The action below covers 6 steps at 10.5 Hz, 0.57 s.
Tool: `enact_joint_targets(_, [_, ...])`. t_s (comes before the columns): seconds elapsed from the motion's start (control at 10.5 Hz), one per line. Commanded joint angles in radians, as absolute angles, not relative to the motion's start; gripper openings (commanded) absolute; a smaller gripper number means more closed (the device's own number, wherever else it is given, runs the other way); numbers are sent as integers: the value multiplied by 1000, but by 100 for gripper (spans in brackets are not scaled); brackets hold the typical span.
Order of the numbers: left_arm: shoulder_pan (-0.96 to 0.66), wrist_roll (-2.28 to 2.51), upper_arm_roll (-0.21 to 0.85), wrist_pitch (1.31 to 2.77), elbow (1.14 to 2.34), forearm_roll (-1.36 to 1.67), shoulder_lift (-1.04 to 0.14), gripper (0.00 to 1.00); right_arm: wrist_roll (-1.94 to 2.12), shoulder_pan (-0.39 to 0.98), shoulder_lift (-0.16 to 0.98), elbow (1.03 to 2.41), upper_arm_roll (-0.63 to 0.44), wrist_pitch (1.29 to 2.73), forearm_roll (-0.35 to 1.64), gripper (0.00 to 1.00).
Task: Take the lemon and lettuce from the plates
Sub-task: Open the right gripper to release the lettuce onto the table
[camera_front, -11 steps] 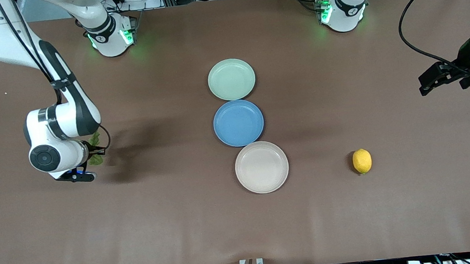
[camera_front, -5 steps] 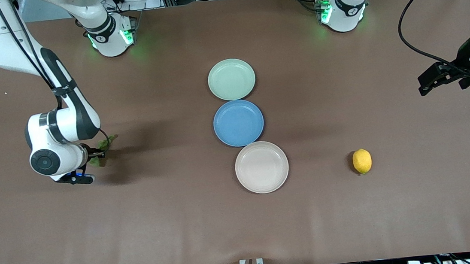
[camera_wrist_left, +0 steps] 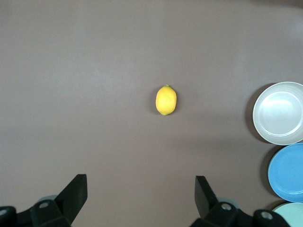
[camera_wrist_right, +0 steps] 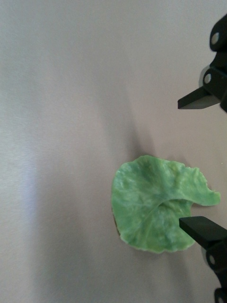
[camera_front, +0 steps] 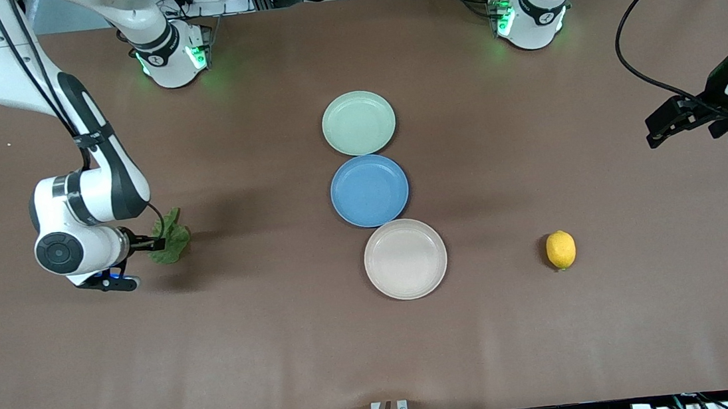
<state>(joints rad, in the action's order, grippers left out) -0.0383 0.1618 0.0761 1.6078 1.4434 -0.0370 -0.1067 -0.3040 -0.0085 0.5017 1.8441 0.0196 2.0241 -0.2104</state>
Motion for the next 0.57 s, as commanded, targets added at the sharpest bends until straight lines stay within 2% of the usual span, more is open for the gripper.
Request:
enact_joint_targets(0.0, [-37,164,77,1603,1453,-21,-91,100,-301,0,460,1829,11,2006,-187,100])
enact_joint_targets(0.28, [-38,166,77,1603,1453,-21,-87,100,-298,3,440,1769,14,1935,-157,100])
enact_joint_targets(0.47, [-37,164,77,1603,1451,-21,-86,100,-290,-2,422,1723,14,1892,-40,100])
